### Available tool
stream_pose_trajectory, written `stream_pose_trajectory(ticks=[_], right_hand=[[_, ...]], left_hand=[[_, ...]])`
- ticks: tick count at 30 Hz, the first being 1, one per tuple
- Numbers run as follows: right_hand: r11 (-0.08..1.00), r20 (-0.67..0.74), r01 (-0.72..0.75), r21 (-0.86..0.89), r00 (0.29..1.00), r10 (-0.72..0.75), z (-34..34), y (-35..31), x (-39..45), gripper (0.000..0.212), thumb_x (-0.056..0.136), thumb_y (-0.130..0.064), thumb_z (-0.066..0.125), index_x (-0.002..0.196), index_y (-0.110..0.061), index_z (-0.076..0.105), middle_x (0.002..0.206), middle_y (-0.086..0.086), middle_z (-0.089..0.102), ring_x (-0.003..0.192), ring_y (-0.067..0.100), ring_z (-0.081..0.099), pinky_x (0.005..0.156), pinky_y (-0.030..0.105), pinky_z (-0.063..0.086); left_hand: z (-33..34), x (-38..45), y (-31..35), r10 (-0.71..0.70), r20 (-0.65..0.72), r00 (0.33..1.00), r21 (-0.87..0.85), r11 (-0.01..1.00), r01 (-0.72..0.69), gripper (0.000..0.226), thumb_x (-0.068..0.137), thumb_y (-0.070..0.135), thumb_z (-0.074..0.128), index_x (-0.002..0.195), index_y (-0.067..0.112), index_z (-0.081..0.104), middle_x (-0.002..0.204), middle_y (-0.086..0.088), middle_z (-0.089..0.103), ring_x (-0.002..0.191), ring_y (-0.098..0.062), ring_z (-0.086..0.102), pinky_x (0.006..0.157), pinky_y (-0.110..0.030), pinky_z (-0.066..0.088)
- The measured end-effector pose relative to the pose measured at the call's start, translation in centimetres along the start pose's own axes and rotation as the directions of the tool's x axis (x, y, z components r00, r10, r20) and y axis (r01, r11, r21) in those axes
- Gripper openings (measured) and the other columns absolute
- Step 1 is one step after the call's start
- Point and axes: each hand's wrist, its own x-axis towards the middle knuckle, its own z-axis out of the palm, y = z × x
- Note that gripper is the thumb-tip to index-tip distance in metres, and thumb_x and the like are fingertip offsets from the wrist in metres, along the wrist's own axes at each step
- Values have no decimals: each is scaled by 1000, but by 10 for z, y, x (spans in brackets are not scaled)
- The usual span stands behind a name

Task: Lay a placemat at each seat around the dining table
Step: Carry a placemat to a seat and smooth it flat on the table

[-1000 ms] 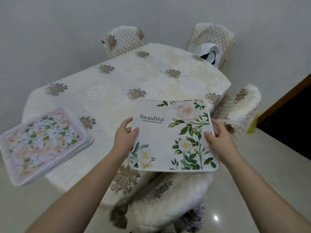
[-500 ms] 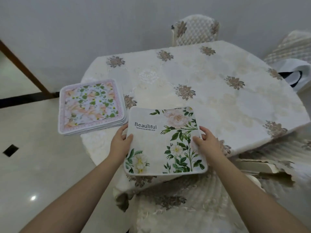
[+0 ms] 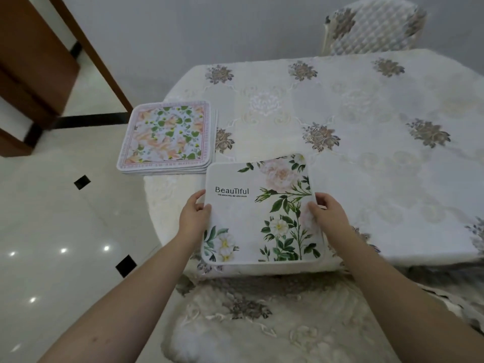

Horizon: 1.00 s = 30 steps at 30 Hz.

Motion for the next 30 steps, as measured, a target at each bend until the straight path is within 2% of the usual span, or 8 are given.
stream_pose_trajectory(ticks=[5,9,14,19,21,23,27,30], right_hand=[[1000,0,-5,-18,1000,5,-2,6,19,33,98,-19,55,131,-15,56,121,4,64,105,21,62,93,40,53],[998,20,-26,-59,999,28,-6,10,21,37,96,-6,49,131,-11,57,120,6,64,101,20,60,85,33,50],[980,22,44,-192,999,-41,-8,16,21,37,97,-6,49,132,-11,57,120,5,64,97,16,56,86,30,46],[960,13,76,-270,997,-75,-8,25,24,34,94,-4,51,123,-12,65,106,7,63,86,21,58,70,25,42],[955,11,75,-287,997,-75,-6,30,27,34,92,-5,52,122,-14,66,109,11,65,86,22,60,68,25,42],[950,-3,71,-305,997,-75,-4,32,29,35,93,-7,52,126,-14,63,114,13,62,87,20,58,72,26,43],[956,-73,60,-288,994,-84,0,30,23,40,96,-9,48,135,-14,52,132,11,44,105,20,52,93,37,48],[948,-99,122,-295,982,-158,12,25,22,39,96,-12,46,135,-15,51,137,8,40,123,24,42,104,41,40]], left_hand=[[12,4,-4,-12,-2,1000,32,999,12,45,98,16,57,141,23,46,103,-5,69,88,-22,68,70,-34,55],[13,5,-10,-18,22,1000,80,997,16,47,97,13,57,142,23,47,113,-4,68,98,-23,67,83,-41,57],[11,5,-14,26,-5,1000,129,991,-25,43,95,5,56,137,15,56,113,-3,66,96,-17,61,88,-31,52],[12,7,-16,58,0,998,223,973,-57,45,95,6,57,139,16,56,111,-3,65,98,-16,60,93,-34,51],[13,7,-17,77,21,997,270,960,-80,48,94,6,58,141,18,54,109,-2,66,97,-17,60,86,-28,50],[12,9,-19,98,39,994,323,941,-105,50,93,8,59,141,18,53,111,-3,65,96,-17,61,78,-22,46],[8,12,-22,170,-16,985,371,916,-152,44,95,17,57,139,15,54,129,-7,52,109,-20,55,96,-30,43],[11,17,-19,294,-20,956,437,862,-256,41,96,15,56,137,13,54,132,-11,52,120,-27,48,104,-37,38]])
